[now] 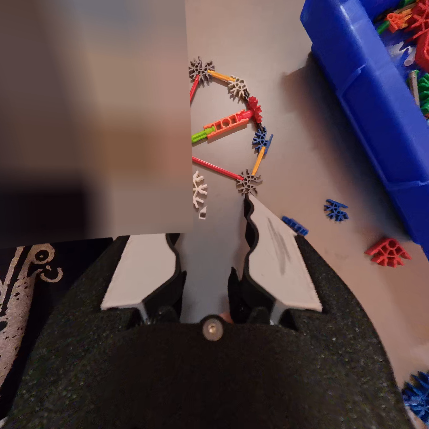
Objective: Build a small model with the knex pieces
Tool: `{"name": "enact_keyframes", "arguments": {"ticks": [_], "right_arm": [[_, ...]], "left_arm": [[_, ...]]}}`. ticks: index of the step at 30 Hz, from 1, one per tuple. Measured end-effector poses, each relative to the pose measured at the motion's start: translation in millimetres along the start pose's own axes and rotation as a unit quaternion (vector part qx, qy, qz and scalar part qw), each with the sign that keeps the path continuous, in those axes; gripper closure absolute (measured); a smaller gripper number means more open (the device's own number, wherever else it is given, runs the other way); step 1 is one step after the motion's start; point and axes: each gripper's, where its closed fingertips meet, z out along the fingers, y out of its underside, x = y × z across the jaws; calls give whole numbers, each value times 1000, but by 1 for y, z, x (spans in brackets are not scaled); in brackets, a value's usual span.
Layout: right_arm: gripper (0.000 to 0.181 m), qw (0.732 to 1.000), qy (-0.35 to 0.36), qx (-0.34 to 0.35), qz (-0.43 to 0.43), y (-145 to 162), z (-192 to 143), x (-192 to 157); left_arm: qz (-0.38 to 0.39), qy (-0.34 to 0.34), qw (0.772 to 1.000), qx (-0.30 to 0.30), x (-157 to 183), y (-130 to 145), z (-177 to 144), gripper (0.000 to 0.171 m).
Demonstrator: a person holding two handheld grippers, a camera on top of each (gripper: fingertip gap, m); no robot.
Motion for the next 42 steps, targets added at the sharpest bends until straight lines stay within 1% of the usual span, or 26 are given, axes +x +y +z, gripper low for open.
{"name": "enact_keyframes", "arguments": {"ticks": [2,6,10,12,19,22,27,33,37,42], "right_arm": [[131,1000,5,-4,-5,-1,1,5],[129,1000,12,-12,-6,-2,0,14],[129,1000,2,-8,-9,-4,-1,11],[129,1000,-2,-9,-10,-4,2,11],[129,1000,-8,-10,-10,-8,6,16],[128,1000,-10,-10,-13,-11,6,17],[128,1000,-12,16,-4,-19,-5,19],[124,1000,-3,12,7,-10,-18,24],[124,1000,-7,3,11,0,-15,21],[125,1000,-14,0,9,2,-6,16]], "left_arm": [[-3,-4,1000,7,0,-3,4,138],[-12,-22,999,27,-4,-10,7,137],[-11,-29,999,44,0,-13,9,136],[-18,-23,999,45,3,-13,10,131],[-25,-27,998,59,0,-18,13,129],[-23,-29,997,66,0,-19,11,128],[-8,-31,994,105,4,-29,1,126],[2,-20,995,94,7,-23,0,125],[10,-5,995,97,14,-23,2,125],[19,0,996,88,18,-25,8,125]]}}
